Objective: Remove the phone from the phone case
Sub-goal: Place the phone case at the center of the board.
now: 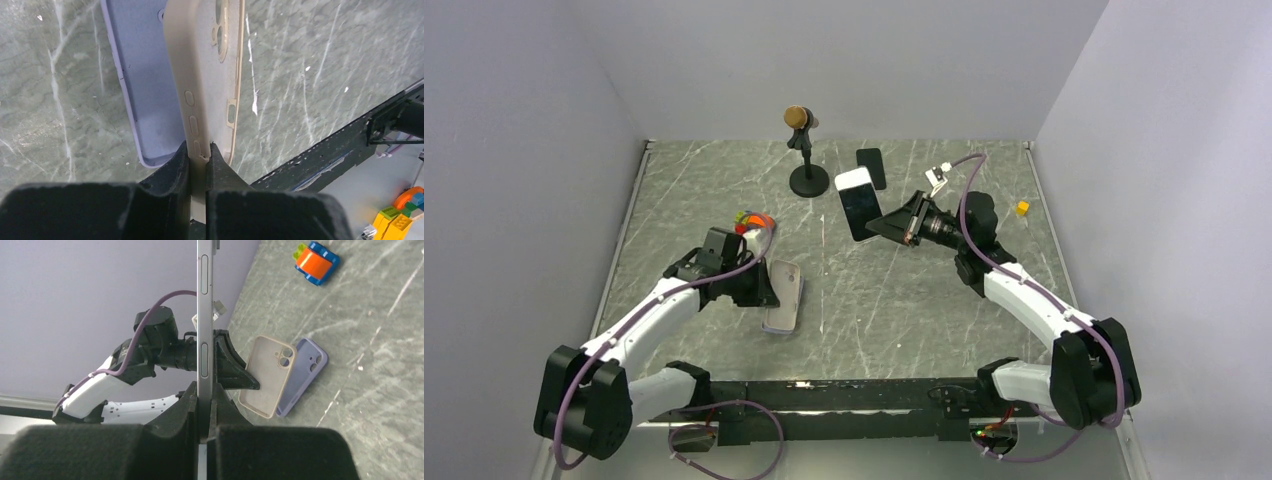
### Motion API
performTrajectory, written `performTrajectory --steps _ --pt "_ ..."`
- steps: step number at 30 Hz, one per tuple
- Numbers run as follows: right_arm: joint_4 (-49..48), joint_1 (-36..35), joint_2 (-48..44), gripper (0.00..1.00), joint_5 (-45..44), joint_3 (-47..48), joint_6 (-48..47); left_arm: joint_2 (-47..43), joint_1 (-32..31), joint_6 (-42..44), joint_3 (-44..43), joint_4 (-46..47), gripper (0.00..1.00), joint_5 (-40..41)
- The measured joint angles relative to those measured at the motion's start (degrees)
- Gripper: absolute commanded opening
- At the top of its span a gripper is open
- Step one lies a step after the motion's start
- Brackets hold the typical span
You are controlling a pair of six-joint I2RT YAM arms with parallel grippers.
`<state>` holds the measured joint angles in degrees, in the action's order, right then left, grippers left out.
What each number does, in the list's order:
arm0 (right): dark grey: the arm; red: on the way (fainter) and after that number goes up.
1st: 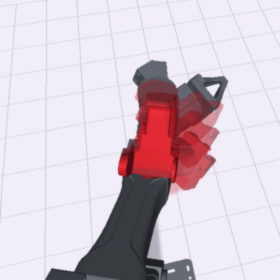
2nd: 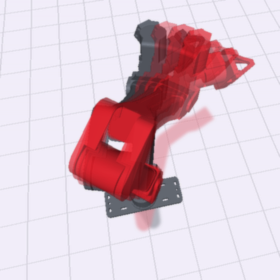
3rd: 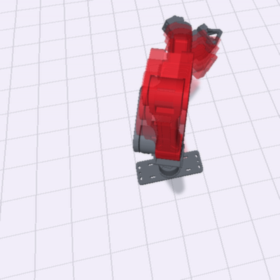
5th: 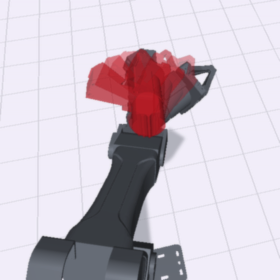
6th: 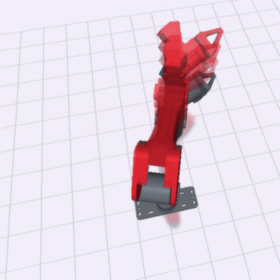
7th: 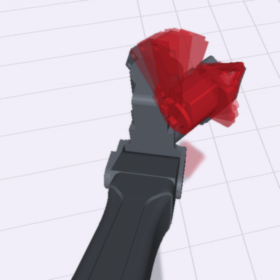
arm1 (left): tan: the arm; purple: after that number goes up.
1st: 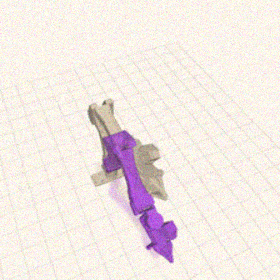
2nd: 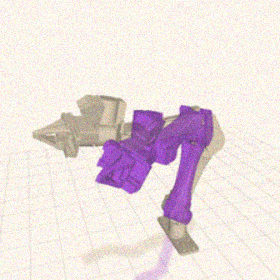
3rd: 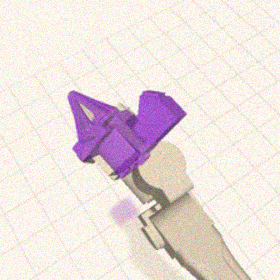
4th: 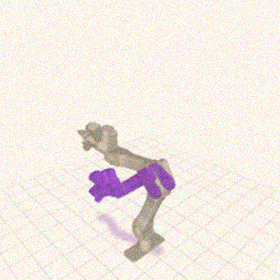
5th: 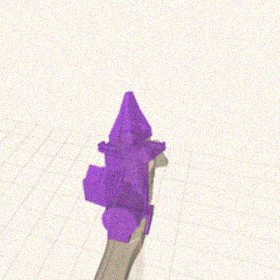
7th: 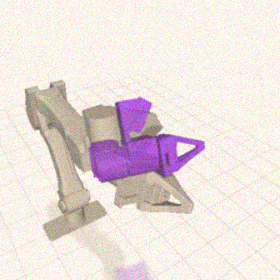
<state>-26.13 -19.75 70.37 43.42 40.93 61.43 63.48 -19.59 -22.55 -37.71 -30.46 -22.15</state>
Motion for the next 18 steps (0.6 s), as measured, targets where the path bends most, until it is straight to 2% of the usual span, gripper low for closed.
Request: performTrajectory --steps 15,16,18 --pt "2.40 1.92 0.44 0.00 0.52 -1.79 -1.03 4.83 0.00 0.50 2.78 3.28 0.00 1.29" --pt "2.27 2.08 0.96 0.00 0.61 -1.79 -1.05 5.01 0.00 0.42 2.78 3.28 0.04 1.49" --pt "2.25 2.32 1.90 0.00 0.61 -1.79 -1.27 5.18 0.00 0.37 2.78 3.32 0.17 1.60"
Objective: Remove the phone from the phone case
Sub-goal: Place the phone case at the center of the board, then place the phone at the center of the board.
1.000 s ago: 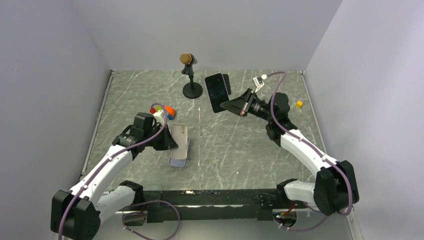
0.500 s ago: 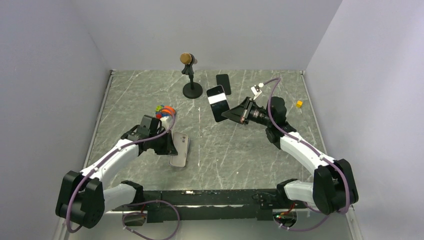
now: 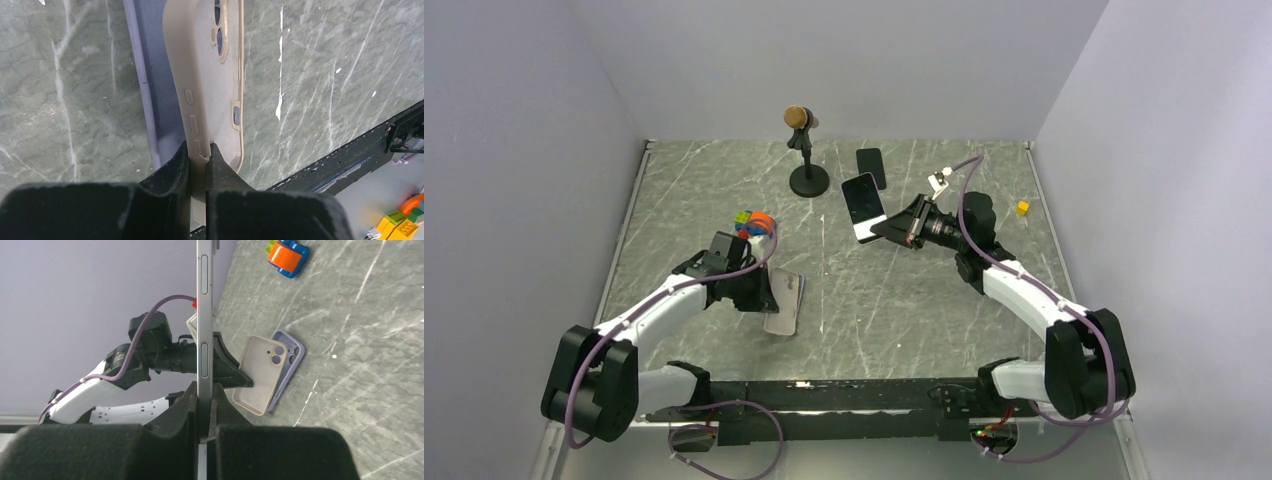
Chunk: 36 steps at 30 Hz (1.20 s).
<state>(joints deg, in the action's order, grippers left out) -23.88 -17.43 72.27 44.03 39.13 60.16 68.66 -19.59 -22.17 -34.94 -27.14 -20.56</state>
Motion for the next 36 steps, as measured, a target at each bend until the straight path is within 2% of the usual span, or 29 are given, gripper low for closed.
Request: performTrajectory --steps 7,14,24,31,36 --pt "3.39 2.40 6.25 0.00 -0.28 0.92 -2.32 4.13 0.00 0.28 -1.42 -0.26 0.65 3.04" --pt "12.48 6.60 15.98 0.00 -6.38 9.01 -9.55 2.71 -0.26 0.37 -1.75 -0.48 0.95 5.27" --pt "19.30 14.45 40.24 0.00 -15.98 29.16 -17.94 -8.17 -0.26 1.57 -3.28 -2.05 0.98 5.40" --pt "22.08 16.26 57.33 0.00 -12.61 49.51 -21.90 -14.38 -0.26 3.50 -8.04 0.15 0.98 4.42" --pt "26.38 16.22 63.84 0.10 -9.79 59.76 -23.67 -15.69 -0.26 4.59 -8.04 1.18 0.98 5.07"
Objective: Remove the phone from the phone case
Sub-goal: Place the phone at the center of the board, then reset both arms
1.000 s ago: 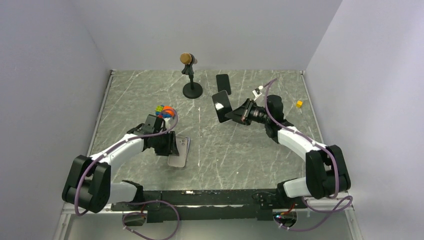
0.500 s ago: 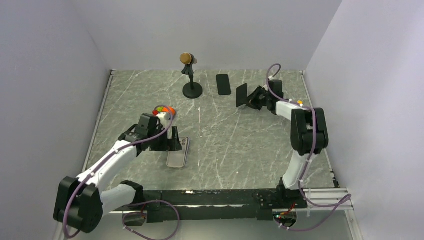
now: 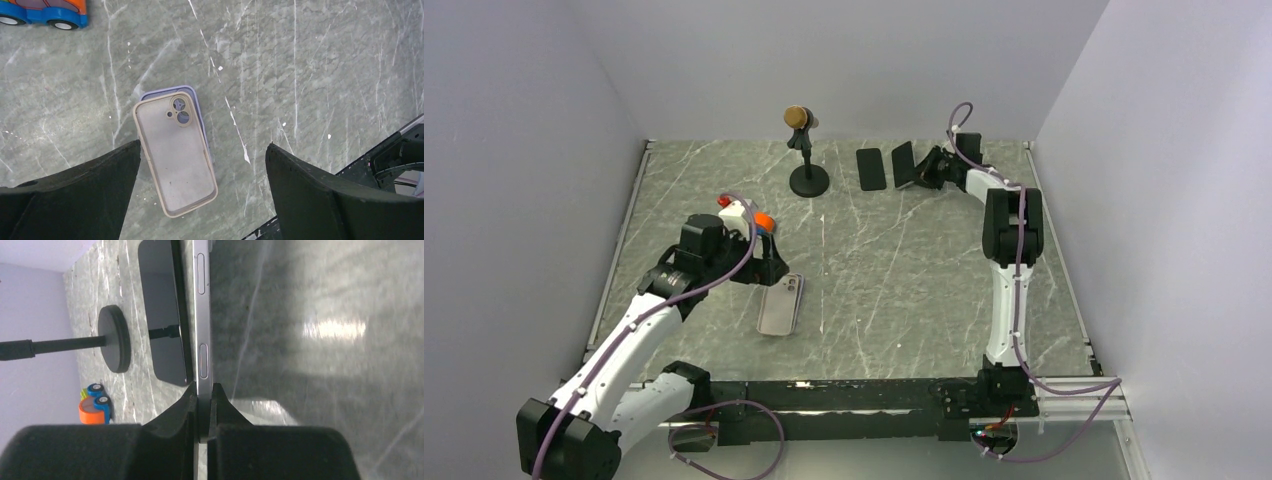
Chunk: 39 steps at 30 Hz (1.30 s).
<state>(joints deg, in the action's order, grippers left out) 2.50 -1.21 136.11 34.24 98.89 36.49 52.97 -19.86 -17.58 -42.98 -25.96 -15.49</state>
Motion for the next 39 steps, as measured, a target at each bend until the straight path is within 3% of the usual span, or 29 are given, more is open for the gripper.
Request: performTrajectory --steps 3,8,10,13,15,16,20,23,25,28,33,39 --pt "3.54 0.00 4.22 0.19 1.79 7.28 -1.60 -0.37 0.00 0.35 0.13 0.17 0.98 0.39" --pt "7.23 0.04 5.97 0.24 2.38 10.60 -3.10 -2.86 0.00 0.37 1.29 1.44 0.99 0.44" --pt "8.28 -0.02 6.16 0.31 2.21 11.23 -3.91 -3.28 0.00 0.42 1.33 1.51 0.99 0.46" --pt "10.97 -0.42 6.27 0.55 0.94 11.87 -5.46 -3.23 0.00 0.59 1.33 1.49 0.99 0.81" --pt "13.42 -1.01 6.27 0.89 -0.28 13.77 -6.51 -3.21 0.00 0.81 1.33 1.42 0.99 1.03" --pt "15.13 -1.51 6.27 0.98 -1.62 15.37 -6.95 -3.21 0.00 0.83 1.33 1.42 0.99 1.18" --pt "26.01 -4.04 6.49 1.00 -15.30 24.11 -11.78 -3.23 0.00 0.44 1.49 1.36 0.99 2.36" --pt "31.54 -5.79 5.88 1.00 -24.92 24.72 -14.32 -3.45 0.00 -0.57 1.92 1.31 0.99 3.65" --pt "31.93 -6.67 3.21 1.00 -30.01 20.48 -15.39 -4.33 0.00 -1.73 2.58 1.38 0.99 4.57" --pt "32.30 -7.61 -6.36 1.00 -34.99 6.19 -15.91 -6.58 0.00 -3.65 3.50 1.55 0.99 5.73" --pt "27.85 -9.86 -32.74 1.00 -36.92 -22.10 -15.54 -12.11 0.00 -7.21 4.66 4.72 1.00 7.61" --pt "17.53 -16.68 -65.02 1.00 -36.72 -42.97 -14.19 -19.32 0.00 -9.70 6.60 9.64 0.99 10.62"
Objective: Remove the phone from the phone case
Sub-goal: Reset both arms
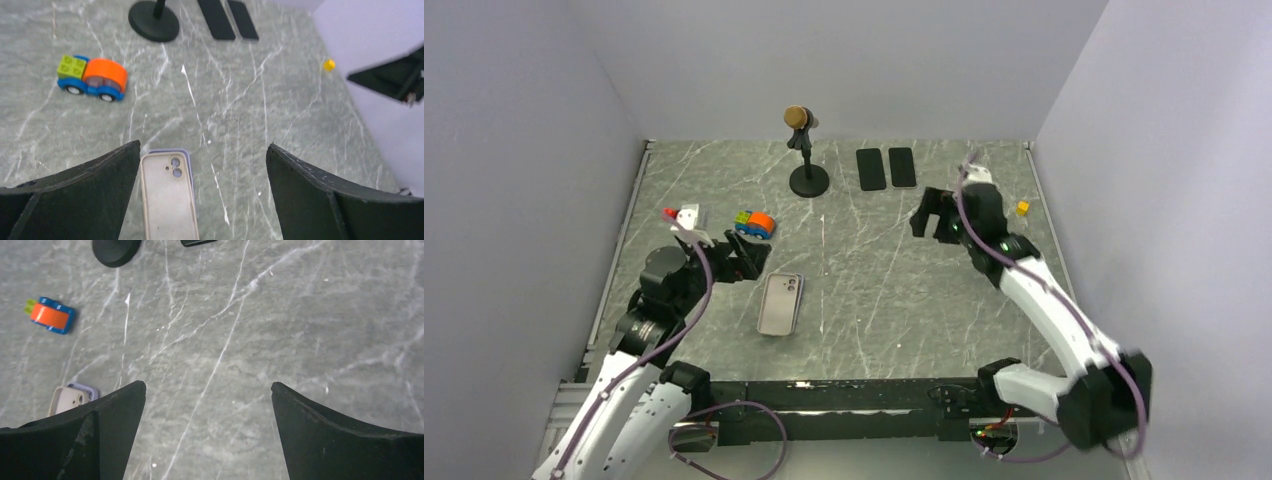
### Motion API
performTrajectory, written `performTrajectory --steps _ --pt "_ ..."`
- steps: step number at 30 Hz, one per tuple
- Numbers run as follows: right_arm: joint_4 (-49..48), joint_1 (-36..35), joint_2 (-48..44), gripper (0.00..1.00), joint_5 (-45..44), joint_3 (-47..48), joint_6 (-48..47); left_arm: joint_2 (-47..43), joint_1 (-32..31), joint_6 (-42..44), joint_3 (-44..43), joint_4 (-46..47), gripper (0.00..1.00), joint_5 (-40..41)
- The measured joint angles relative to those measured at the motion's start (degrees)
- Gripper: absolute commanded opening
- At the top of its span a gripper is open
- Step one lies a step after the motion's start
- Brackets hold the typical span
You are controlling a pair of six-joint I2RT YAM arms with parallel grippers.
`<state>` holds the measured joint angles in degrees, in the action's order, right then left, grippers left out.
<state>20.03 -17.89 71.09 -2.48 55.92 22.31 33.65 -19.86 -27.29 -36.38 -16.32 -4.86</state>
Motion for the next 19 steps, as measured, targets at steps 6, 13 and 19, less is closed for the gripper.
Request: performTrajectory --steps 6,13,19 --pt "-0.46 -0.07 -25.64 1.00 -3.61 -12.79 2.64 -11.41 0.00 -1.09 2.12 3.63 1.00 5.40" --pt "0.50 0.02 -39.34 1.00 -7.76 -14.60 5.46 -22.29 0.00 -1.05 4.33 6.84 0.99 12.85" --pt "-1.29 0.09 -45.99 1.00 -8.09 -19.69 6.95 -23.30 0.00 -0.63 4.57 6.75 0.99 16.39"
